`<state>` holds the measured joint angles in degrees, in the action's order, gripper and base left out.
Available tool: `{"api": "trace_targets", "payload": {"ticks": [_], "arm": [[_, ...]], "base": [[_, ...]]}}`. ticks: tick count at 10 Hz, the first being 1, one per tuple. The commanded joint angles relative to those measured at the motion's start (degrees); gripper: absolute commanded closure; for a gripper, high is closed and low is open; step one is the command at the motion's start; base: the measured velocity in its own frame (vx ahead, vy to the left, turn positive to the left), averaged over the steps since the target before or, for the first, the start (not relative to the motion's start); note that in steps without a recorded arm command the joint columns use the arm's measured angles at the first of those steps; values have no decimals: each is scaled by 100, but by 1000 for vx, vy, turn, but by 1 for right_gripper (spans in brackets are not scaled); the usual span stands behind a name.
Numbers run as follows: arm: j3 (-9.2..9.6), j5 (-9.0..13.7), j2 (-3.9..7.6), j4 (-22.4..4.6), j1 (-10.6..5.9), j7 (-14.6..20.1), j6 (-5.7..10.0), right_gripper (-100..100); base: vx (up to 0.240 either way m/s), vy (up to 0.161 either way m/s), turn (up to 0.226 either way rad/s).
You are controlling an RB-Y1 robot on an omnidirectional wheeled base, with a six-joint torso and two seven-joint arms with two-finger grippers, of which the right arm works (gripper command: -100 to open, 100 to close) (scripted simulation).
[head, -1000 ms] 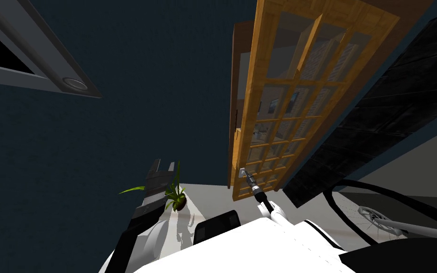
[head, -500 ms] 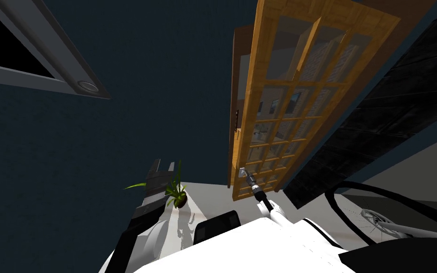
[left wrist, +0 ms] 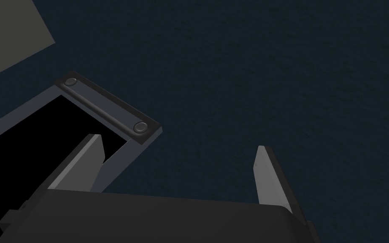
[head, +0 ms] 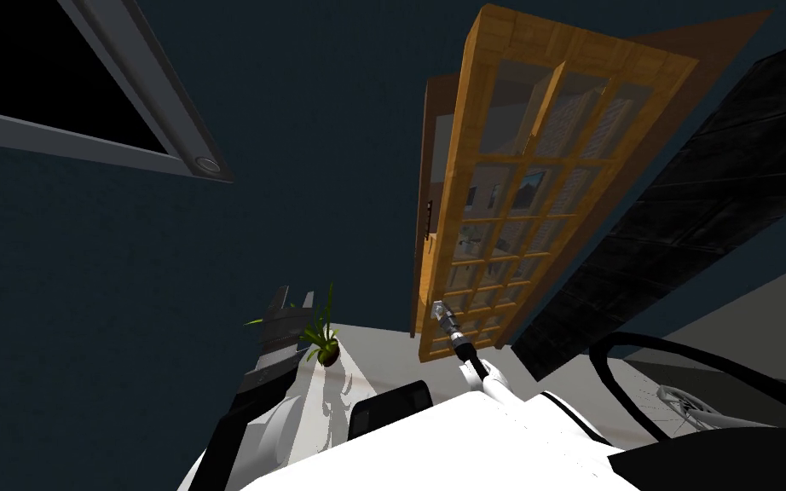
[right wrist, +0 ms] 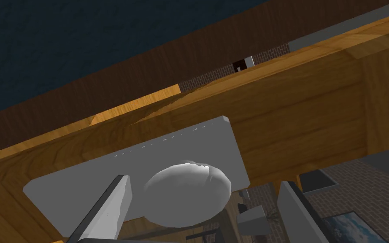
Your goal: Pull the door open
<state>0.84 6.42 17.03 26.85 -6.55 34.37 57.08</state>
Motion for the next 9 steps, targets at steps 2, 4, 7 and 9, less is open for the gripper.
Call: {"api": "trace_targets", "payload": {"ticks": [2, 4, 7, 9], "arm": [[23, 118, -65, -33, -50, 387, -41, -100], [33, 182, -93, -39, -73, 599, -59, -100], [52, 317, -151, -51, -122, 1028, -98, -100], [73, 464, -214, -65, -175, 1398, -139, -100]], "base": [[-54, 7, 40], [-70, -25, 52], [-71, -24, 43], [-63, -23, 65]]}}
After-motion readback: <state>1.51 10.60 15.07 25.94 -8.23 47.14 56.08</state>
